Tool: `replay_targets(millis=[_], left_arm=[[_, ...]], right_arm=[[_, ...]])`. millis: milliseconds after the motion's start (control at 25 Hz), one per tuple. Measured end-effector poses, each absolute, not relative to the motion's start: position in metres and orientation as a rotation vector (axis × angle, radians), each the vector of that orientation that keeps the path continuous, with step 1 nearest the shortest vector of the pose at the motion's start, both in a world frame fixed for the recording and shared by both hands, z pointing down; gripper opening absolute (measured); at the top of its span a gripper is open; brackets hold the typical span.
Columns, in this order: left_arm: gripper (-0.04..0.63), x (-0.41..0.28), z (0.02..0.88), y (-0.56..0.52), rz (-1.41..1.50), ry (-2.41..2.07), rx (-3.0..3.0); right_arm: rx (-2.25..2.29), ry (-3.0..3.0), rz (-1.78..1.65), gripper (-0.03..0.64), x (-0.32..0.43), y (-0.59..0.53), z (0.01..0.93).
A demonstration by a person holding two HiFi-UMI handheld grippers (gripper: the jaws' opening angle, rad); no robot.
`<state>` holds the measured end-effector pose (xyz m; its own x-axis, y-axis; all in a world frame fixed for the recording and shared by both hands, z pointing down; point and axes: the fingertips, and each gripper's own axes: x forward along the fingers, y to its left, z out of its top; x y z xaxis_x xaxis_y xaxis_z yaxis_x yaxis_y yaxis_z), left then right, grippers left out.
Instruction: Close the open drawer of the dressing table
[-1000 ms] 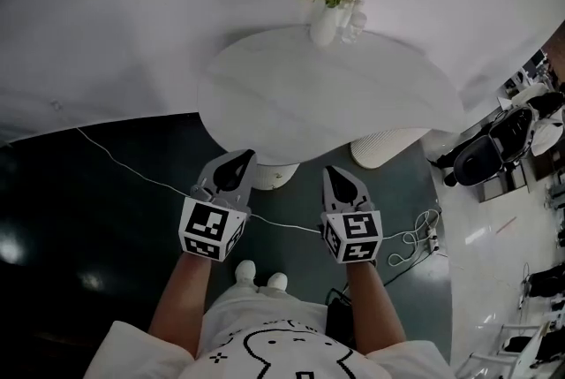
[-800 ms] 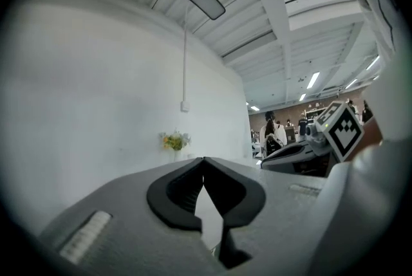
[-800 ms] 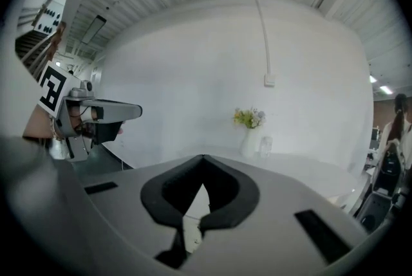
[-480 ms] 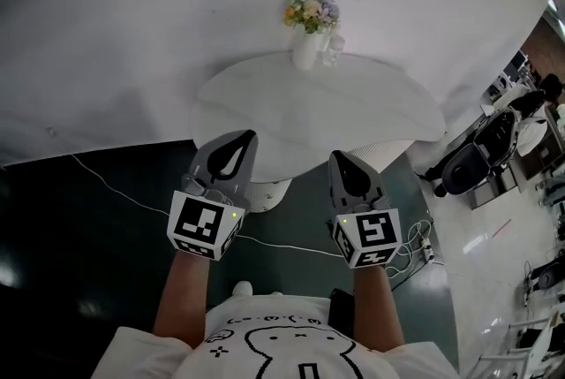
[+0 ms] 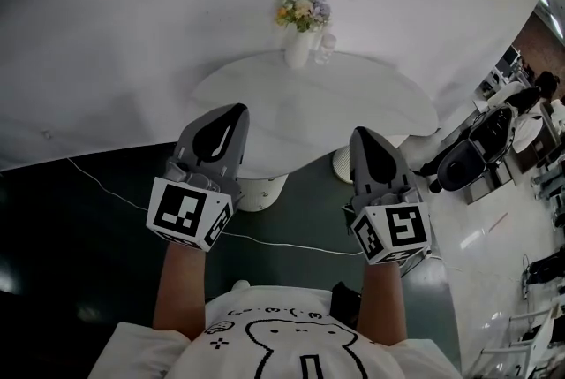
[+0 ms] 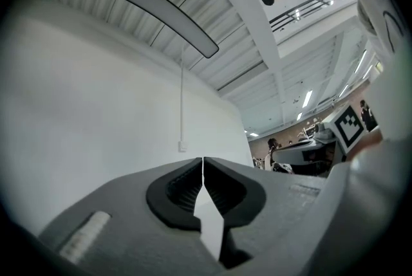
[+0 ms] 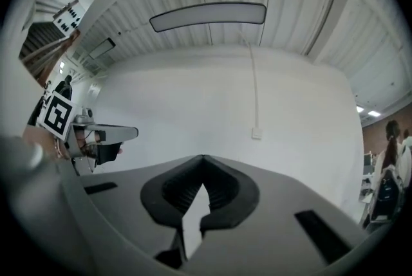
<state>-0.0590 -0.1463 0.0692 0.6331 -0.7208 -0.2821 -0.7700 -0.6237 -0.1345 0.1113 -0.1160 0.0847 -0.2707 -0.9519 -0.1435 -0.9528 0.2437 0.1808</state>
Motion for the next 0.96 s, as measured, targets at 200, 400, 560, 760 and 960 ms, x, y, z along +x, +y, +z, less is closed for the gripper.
replay_targets(millis=[200, 400, 560, 760, 960], left_arm=[[0.018, -0.055, 0.073, -0.153, 0.271, 1.188, -2.583], [0.018, -0.039, 0.108, -0.257, 0.272, 1.137, -2.61], [0.018, -0.046, 0.085, -0.178, 0.245, 1.136, -2.595], [0.018, -0.05, 0.066, -0.12, 0.234, 1.142, -2.583], [0.018, -0.046, 0.073, -0.121, 0.246, 1.15, -2.591]], right_arm=[[-1.937, 2.464, 0.424, -0.003, 0.11, -0.119, 0.084], [-1.995, 2.446, 0.446, -0.003, 0.12, -0.22, 0.114], [-1.981, 2.444, 0.454, -0.003, 0.112, -0.144, 0.091], [-1.958, 2.459, 0.46, -0.003, 0.107, -0.085, 0.074], [-1.966, 2.449, 0.446, -0.003, 0.112, -0.085, 0.081]])
